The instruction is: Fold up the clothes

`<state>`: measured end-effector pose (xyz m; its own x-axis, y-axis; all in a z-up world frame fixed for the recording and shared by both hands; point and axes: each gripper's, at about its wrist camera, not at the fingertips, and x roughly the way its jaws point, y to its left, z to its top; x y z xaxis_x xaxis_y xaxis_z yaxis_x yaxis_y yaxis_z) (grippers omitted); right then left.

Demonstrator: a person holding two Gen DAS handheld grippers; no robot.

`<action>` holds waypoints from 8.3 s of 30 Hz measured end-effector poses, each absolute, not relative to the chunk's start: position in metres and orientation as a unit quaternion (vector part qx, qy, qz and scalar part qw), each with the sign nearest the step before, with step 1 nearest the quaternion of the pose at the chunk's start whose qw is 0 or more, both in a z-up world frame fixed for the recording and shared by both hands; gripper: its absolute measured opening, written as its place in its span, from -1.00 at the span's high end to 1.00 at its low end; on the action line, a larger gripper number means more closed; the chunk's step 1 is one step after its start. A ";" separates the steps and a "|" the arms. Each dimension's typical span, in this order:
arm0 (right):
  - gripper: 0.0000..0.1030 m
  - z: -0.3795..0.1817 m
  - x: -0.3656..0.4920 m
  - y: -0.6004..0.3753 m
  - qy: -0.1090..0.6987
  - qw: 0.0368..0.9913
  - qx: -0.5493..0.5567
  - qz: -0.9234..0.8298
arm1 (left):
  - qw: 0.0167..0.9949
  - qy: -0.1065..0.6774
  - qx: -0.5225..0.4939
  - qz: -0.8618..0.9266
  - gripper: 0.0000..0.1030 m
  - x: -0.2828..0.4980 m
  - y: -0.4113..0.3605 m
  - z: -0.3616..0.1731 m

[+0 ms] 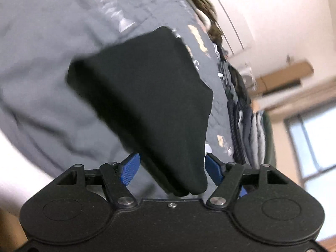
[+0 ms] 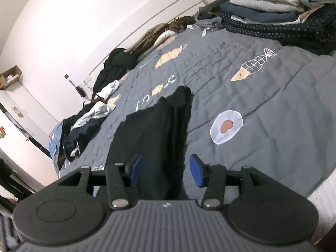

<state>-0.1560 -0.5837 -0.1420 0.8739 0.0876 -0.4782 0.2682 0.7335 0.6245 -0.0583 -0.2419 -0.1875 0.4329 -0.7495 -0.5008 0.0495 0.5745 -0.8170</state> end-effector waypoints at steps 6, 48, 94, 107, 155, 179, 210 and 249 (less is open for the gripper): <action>0.02 -0.145 -0.159 -0.590 0.241 0.889 0.387 -0.050 | 0.720 0.466 -0.453 -0.244 -0.32 -0.065 -0.260 -0.219; -0.68 -0.198 -0.104 -0.628 0.314 0.744 0.590 0.020 | 0.696 0.421 -0.537 -0.225 0.72 -0.060 -0.279 -0.221; 0.62 -0.161 0.065 -0.606 0.329 0.776 0.531 0.087 | 0.698 0.409 -0.514 -0.285 0.73 0.009 -0.229 -0.161; 0.62 0.000 0.121 -0.589 0.204 0.826 0.523 0.052 | 0.772 0.383 -0.353 -0.363 0.73 0.109 -0.226 -0.038; 0.31 -0.213 0.016 -0.561 0.301 0.819 0.485 -0.059 | 0.771 0.472 -0.352 -0.243 0.18 0.183 -0.174 -0.217; -0.06 -0.208 0.029 -0.509 0.292 0.830 0.473 -0.034 | 0.831 0.470 -0.144 -0.259 0.26 0.284 -0.203 -0.149; -0.60 -0.149 0.023 -0.555 0.288 0.906 0.299 -0.079 | 0.841 0.171 0.450 -0.246 -0.02 0.012 -0.315 -0.176; -0.21 -0.164 0.041 -0.539 0.315 0.902 0.292 -0.039 | 0.797 0.149 0.537 -0.235 0.38 0.003 -0.305 -0.202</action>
<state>0.0414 -0.5390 -0.1644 0.7986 0.1135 -0.5911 0.2548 0.8259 0.5029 0.0034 -0.3053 -0.2018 0.8455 -0.2146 -0.4889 0.5337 0.3141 0.7852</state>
